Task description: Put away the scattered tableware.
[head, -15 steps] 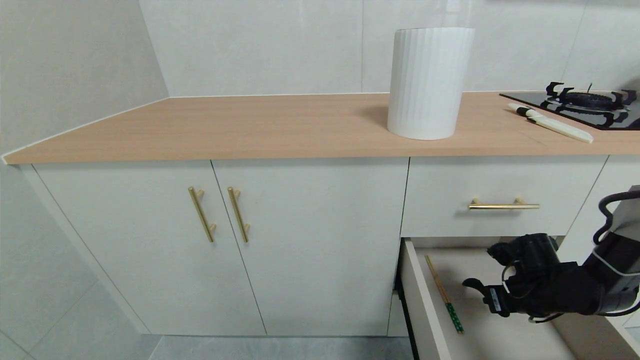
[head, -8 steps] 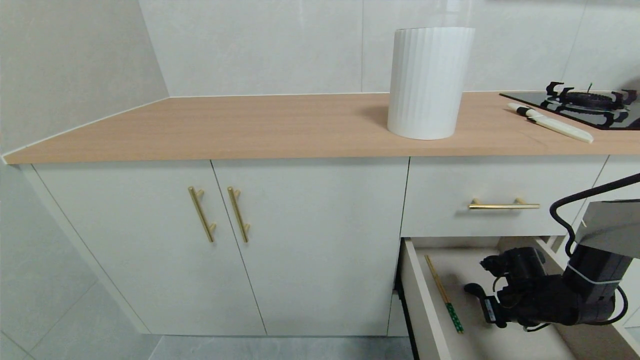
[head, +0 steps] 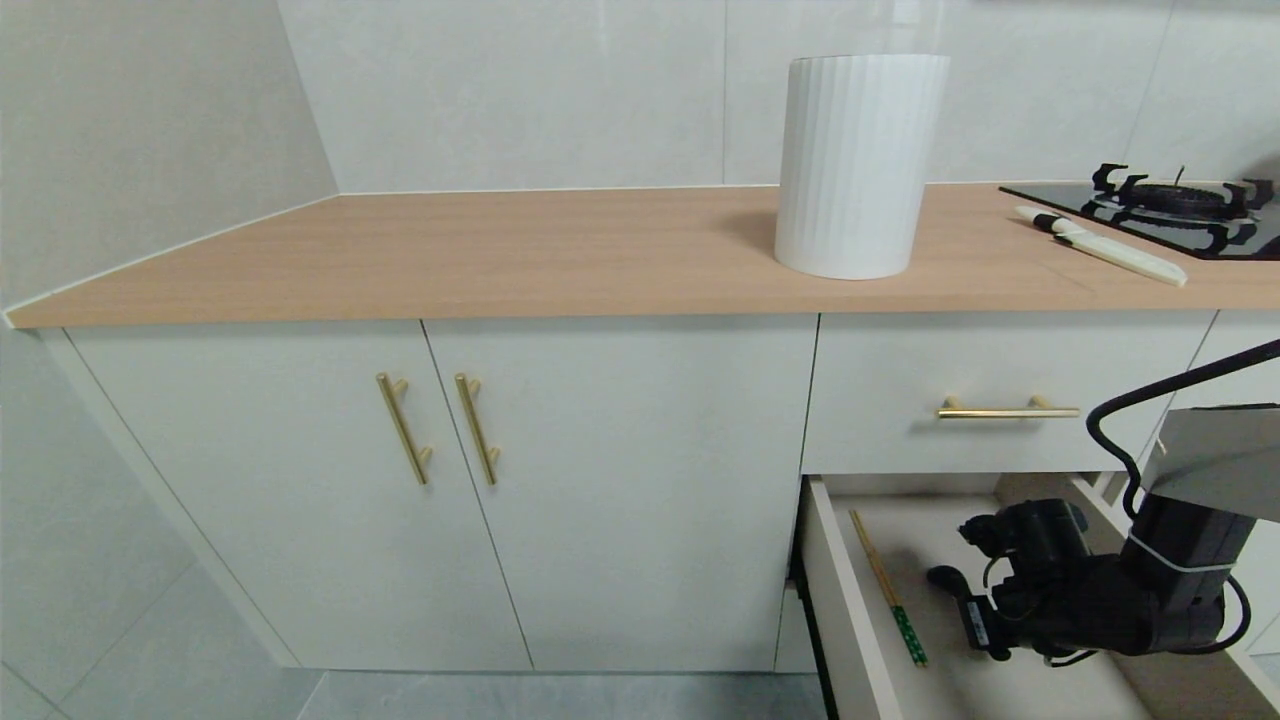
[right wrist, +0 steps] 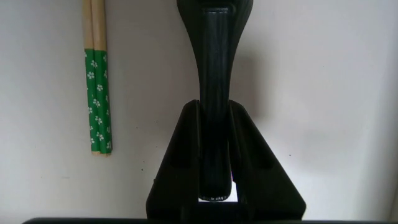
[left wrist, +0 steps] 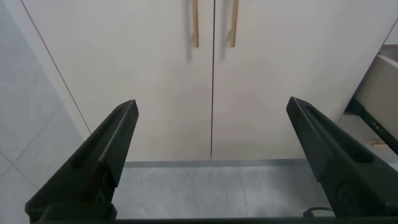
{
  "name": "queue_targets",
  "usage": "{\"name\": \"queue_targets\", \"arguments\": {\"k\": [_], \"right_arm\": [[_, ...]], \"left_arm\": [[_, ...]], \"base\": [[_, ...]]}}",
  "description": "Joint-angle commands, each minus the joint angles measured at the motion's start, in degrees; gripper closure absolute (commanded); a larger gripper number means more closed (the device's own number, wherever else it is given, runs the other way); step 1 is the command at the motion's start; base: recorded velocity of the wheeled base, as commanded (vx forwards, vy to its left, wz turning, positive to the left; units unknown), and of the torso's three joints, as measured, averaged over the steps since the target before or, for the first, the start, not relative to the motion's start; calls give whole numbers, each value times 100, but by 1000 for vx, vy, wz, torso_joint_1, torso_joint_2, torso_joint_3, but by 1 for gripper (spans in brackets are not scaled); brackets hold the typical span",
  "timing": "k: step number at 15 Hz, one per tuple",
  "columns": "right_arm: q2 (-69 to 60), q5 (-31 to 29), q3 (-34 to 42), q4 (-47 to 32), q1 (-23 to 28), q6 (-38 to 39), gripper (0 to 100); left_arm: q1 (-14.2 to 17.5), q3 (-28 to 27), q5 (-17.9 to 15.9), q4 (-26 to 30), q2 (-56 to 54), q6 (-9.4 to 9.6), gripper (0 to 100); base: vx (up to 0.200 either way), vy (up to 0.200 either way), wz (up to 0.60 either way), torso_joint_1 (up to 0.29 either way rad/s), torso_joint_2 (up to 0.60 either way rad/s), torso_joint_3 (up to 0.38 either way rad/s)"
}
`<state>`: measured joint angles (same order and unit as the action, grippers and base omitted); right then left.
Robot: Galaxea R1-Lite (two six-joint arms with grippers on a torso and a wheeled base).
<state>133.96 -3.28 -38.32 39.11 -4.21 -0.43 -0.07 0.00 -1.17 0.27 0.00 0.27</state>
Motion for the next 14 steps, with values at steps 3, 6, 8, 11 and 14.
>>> {"name": "queue_targets", "arguments": {"k": [3,6,8,11,14], "right_arm": [[7,-6,17,0,-1,-19,100],[-28,-41,26,0,-1,-19,0],[-116,-41,87,0,-1,-19,0],[-986,29,465,0,-10,-1,0],[-2647,29,896,-131,-133,-1,0]], "left_arm": [[-1,0,-6,0,0,0,0],[-1,0,-6,0,0,0,0],[-1,0,3,0,0,0,0],[-1,0,-6,8,0,0,0],[-1,0,-6,0,0,0,0]], "base": [[0,0,0,0,0,0],[0,0,0,0,0,0],[0,0,0,0,0,0],[0,0,0,0,0,0],[0,0,0,0,0,0]]}}
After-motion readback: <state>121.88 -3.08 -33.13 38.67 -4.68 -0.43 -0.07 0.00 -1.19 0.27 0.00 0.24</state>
